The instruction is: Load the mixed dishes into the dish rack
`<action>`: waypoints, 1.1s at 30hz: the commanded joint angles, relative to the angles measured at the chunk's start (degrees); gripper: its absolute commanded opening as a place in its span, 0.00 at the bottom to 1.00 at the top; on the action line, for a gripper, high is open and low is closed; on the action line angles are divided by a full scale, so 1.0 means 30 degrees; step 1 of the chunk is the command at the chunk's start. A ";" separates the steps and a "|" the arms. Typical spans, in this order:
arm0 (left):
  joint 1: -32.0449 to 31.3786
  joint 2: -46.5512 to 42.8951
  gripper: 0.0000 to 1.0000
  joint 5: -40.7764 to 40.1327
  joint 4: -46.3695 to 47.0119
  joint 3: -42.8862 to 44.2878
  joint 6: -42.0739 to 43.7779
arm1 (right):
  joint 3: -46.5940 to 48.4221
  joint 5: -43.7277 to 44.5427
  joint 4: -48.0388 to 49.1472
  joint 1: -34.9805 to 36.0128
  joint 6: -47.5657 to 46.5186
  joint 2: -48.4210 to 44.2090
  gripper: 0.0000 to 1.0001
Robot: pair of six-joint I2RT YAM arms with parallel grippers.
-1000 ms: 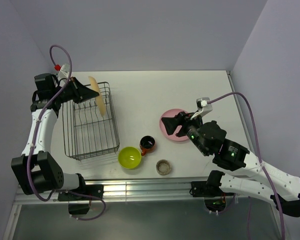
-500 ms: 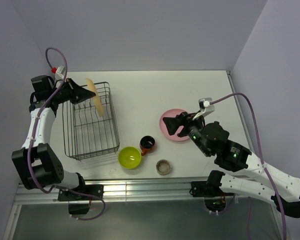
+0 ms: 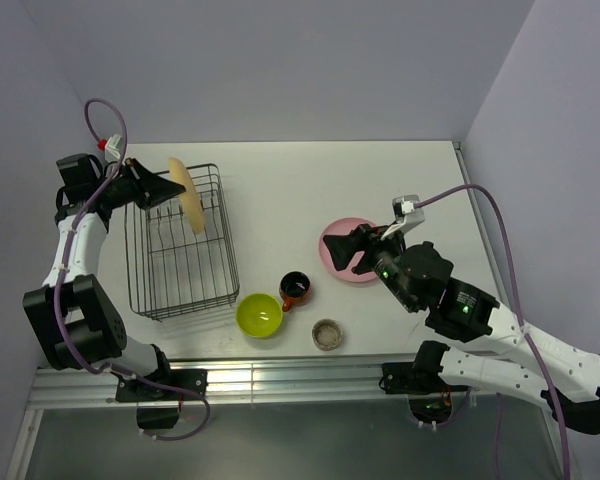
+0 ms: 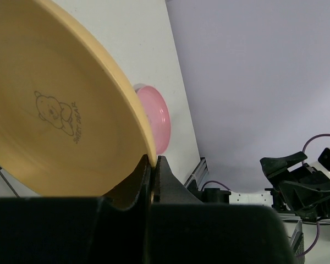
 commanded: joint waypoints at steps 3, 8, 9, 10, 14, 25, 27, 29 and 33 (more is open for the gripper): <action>0.0297 0.0518 0.00 -0.0748 -0.1596 -0.0437 0.1191 | -0.0064 0.0273 0.0675 -0.0127 -0.0334 0.0214 0.76; 0.0386 0.0693 0.00 -0.2037 -0.3029 -0.0146 0.2329 | -0.0268 0.0273 0.0851 -0.0098 -0.0305 0.0273 0.76; 0.0415 0.0694 0.01 -0.1981 -0.3091 -0.0144 0.2305 | -0.0298 0.0244 0.0881 -0.0127 -0.0276 0.0302 0.76; 0.0415 0.0752 0.04 -0.2068 -0.3149 -0.0115 0.2334 | -0.0327 0.0273 0.0939 -0.0098 -0.0275 0.0332 0.76; 0.0415 0.0752 0.37 -0.2683 -0.3589 0.0002 0.2597 | -0.0328 0.0389 0.0795 -0.0157 -0.0101 0.0682 0.76; 0.0415 0.0168 0.81 -0.3971 -0.4438 0.0090 0.2890 | -0.0555 -0.3724 -0.2780 -0.5567 0.3940 0.3524 0.89; 0.0415 -0.0386 0.83 -0.4845 -0.4875 0.0119 0.2832 | -0.1319 -0.4878 -0.2810 -0.7913 0.4498 0.3642 0.89; 0.0415 -0.0973 0.84 -0.5784 -0.5170 0.0061 0.2629 | -0.2666 -0.5613 -0.2723 -0.9608 0.5259 0.3497 0.89; 0.0415 -0.3748 0.89 -0.8534 -0.5376 -0.0698 0.1575 | -0.4893 -0.7721 -0.1758 -1.2071 0.6284 0.3758 0.88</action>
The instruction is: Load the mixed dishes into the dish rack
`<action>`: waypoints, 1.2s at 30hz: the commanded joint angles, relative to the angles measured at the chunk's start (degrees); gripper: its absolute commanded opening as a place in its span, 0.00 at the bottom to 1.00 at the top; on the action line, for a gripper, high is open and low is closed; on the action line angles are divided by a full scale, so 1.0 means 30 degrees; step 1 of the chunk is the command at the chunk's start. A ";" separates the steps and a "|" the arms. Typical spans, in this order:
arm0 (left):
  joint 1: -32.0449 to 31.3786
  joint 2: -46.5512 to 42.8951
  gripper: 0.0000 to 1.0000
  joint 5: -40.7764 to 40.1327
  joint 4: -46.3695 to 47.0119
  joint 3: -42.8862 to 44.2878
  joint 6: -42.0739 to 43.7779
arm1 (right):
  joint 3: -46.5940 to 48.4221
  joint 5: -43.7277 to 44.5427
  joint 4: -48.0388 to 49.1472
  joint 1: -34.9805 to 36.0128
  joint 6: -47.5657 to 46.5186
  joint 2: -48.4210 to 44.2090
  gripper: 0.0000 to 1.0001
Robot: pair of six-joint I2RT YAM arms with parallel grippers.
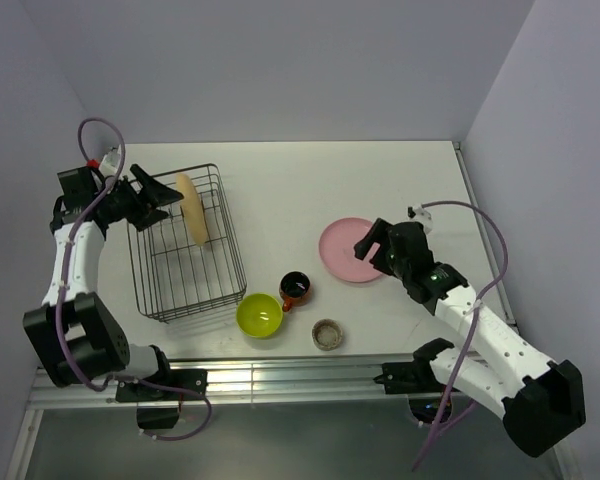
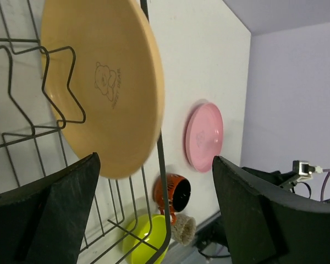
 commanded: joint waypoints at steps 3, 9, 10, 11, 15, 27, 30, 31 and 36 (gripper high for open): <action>0.0065 -0.4954 0.89 -0.2819 0.0520 -0.0921 -0.1811 | -0.2081 -0.3314 0.0942 -0.2538 0.1960 0.0746 0.86; -0.2734 -0.7828 0.86 -0.4222 0.0522 -0.0340 -0.2957 | -0.3723 -0.3576 0.2287 -0.3216 0.2811 0.1331 0.85; -0.3530 -0.7917 0.86 -0.5066 0.0463 -0.0163 -0.2899 | -0.3870 -0.3724 0.2870 -0.3361 0.2841 0.2000 0.84; -0.4466 -0.7831 0.85 -0.5597 0.0173 0.0100 -0.2782 | -0.3900 -0.3870 0.3224 -0.3421 0.2928 0.2442 0.83; -0.8512 -0.7186 0.84 -0.7300 -0.0241 0.1128 -0.2138 | -0.4076 -0.4808 0.5011 -0.3685 0.3192 0.4698 0.77; -2.0989 -0.4784 0.85 -1.6145 -0.1530 0.2007 0.1787 | -0.4281 -0.4779 0.7092 -0.4300 0.3282 0.7775 0.14; -2.2603 -0.4608 0.86 -1.7844 -0.1472 0.1861 0.2549 | -0.4281 -0.5044 0.7359 -0.4300 0.2959 0.7925 0.00; -2.2958 -0.4665 0.86 -1.8631 -0.1442 0.1773 0.3073 | -0.4310 -0.5015 0.7272 -0.4300 0.2901 0.7780 0.00; -2.5386 -0.5135 0.88 -2.0423 -0.0037 0.0250 0.5155 | -0.3933 -0.4721 0.5810 -0.4300 0.1993 0.5208 0.00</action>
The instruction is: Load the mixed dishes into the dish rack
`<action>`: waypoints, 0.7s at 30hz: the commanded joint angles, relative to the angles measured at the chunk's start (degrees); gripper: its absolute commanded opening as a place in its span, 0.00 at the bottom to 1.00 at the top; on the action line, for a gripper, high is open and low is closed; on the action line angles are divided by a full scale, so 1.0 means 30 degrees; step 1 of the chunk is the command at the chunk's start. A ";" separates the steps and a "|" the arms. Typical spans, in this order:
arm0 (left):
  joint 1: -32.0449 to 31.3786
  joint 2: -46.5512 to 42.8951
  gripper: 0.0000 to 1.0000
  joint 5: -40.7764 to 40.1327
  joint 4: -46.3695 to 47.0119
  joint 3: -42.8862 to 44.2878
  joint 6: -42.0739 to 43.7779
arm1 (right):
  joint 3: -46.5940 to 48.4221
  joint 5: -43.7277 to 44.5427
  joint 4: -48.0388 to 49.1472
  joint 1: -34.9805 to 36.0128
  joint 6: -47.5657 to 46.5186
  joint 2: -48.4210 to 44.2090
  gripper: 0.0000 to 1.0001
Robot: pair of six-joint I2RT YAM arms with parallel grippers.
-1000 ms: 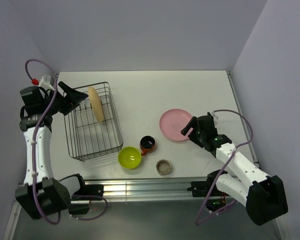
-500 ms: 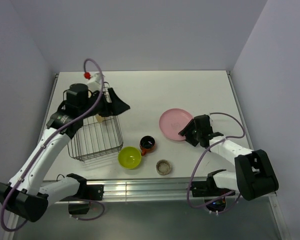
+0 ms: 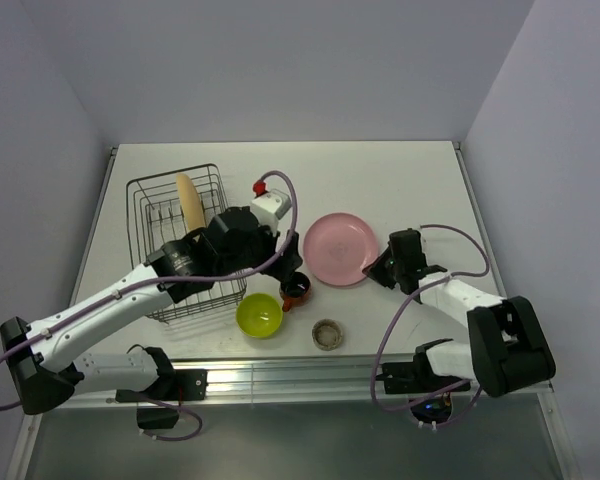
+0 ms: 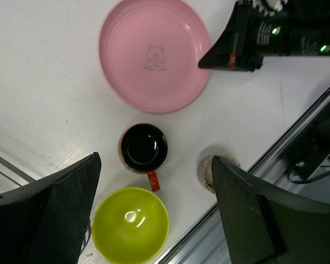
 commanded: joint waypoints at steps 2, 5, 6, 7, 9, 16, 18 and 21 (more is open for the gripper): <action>-0.1919 -0.0239 0.88 -0.3347 0.1406 -0.0851 0.3098 | 0.0726 0.0342 -0.2357 -0.0017 -0.1425 -0.2384 0.00; -0.3472 0.0142 0.88 -0.4899 0.2139 -0.1261 0.4768 | 0.1927 -0.0214 -0.4262 -0.0017 -0.1836 -0.3878 0.00; -0.4201 0.0318 0.88 -0.5458 0.2518 -0.1292 0.5207 | 0.2626 -0.0361 -0.4643 -0.0045 -0.1954 -0.4549 0.00; -0.4556 0.0464 0.88 -0.5899 0.2638 -0.1292 0.5937 | 0.3097 -0.0681 -0.5633 -0.0046 -0.2042 -0.4846 0.00; -0.5491 0.0846 0.89 -0.7097 0.3221 -0.1263 0.7340 | 0.4323 -0.1238 -0.6489 -0.0046 -0.2480 -0.5431 0.00; -0.8541 0.2280 0.90 -1.1171 0.4278 -0.0648 1.0920 | 0.6908 -0.3349 -0.9272 0.0013 -0.3682 -0.6109 0.00; -0.9331 0.3129 0.90 -1.2110 0.4484 -0.0473 1.1943 | 0.7434 -0.3699 -0.9684 0.0042 -0.4034 -0.6138 0.00; -0.9949 0.4243 0.91 -1.3634 0.4981 -0.0267 1.3262 | 0.7876 -0.4256 -1.0154 0.0217 -0.4328 -0.6167 0.00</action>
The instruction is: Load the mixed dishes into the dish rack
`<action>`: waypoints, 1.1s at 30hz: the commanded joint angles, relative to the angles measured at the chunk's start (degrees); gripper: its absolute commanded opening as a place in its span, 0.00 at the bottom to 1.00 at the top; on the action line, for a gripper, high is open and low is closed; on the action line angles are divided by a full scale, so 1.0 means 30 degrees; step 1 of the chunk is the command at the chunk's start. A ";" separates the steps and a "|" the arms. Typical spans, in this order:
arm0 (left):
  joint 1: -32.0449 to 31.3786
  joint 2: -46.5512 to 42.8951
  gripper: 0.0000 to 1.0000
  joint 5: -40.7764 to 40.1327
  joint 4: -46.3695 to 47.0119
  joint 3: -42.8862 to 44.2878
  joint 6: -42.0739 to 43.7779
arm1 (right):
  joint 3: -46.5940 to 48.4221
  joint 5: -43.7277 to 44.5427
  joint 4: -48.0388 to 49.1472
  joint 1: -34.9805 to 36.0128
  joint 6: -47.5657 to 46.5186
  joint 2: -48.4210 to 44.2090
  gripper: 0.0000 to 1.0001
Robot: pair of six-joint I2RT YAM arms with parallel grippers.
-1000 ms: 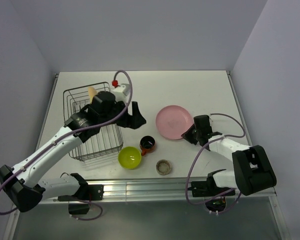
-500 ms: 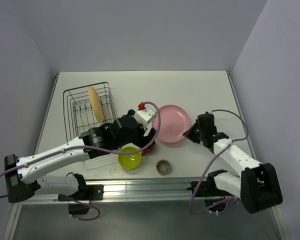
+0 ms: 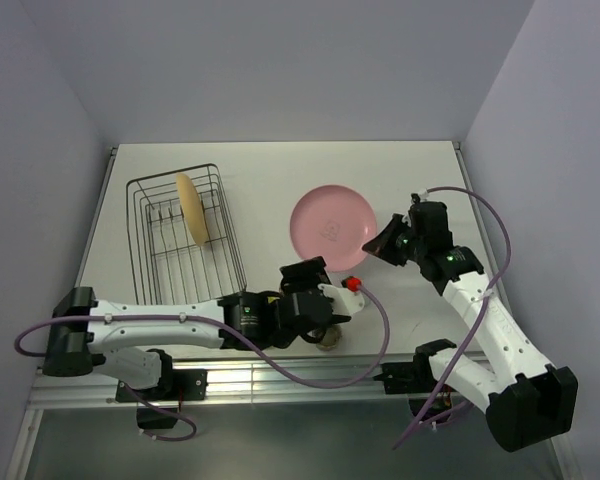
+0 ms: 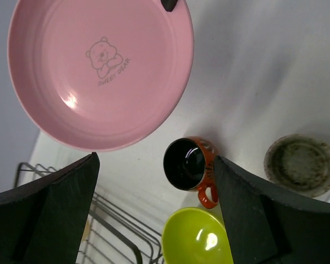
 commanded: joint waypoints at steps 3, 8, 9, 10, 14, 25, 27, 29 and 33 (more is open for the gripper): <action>-0.0815 0.1728 0.91 -0.3331 0.1166 0.1228 0.3164 | 0.1459 -0.1272 -0.1289 0.0517 -0.0765 -0.0513 0.00; -0.0816 0.3045 0.92 -0.4036 0.0874 0.1871 0.3606 | 0.1869 -0.1389 -0.1758 0.1014 -0.0562 -0.1216 0.00; -0.0816 0.3164 0.92 -0.3948 0.0698 0.1932 0.3548 | 0.1899 -0.1389 -0.1817 0.1133 -0.0502 -0.1334 0.00; -0.0816 0.3456 0.92 -0.3831 0.0552 0.2106 0.3519 | 0.1928 -0.1389 -0.1875 0.1250 -0.0415 -0.1422 0.00; -0.0729 0.4335 0.92 -0.3859 -0.0122 0.2576 0.3460 | 0.2191 -0.1361 -0.2022 0.2184 -0.0005 -0.1891 0.00; 0.0970 0.4722 0.80 -0.5499 0.0021 0.2989 0.2729 | 0.2573 -0.0100 -0.2521 0.4444 0.0963 -0.3033 0.00; 0.1409 0.4310 0.67 -0.5471 0.0110 0.2871 0.2087 | 0.2690 -0.0217 -0.2492 0.4445 0.0992 -0.3181 0.00; 0.1905 0.3491 0.40 -0.5412 0.0256 0.2578 0.1326 | 0.2894 -0.0451 -0.2462 0.4473 0.0963 -0.3181 0.00; 0.2756 0.1880 0.00 -0.4914 0.0548 0.1993 0.0182 | 0.3305 -0.0948 -0.1908 0.4503 0.0905 -0.3064 0.02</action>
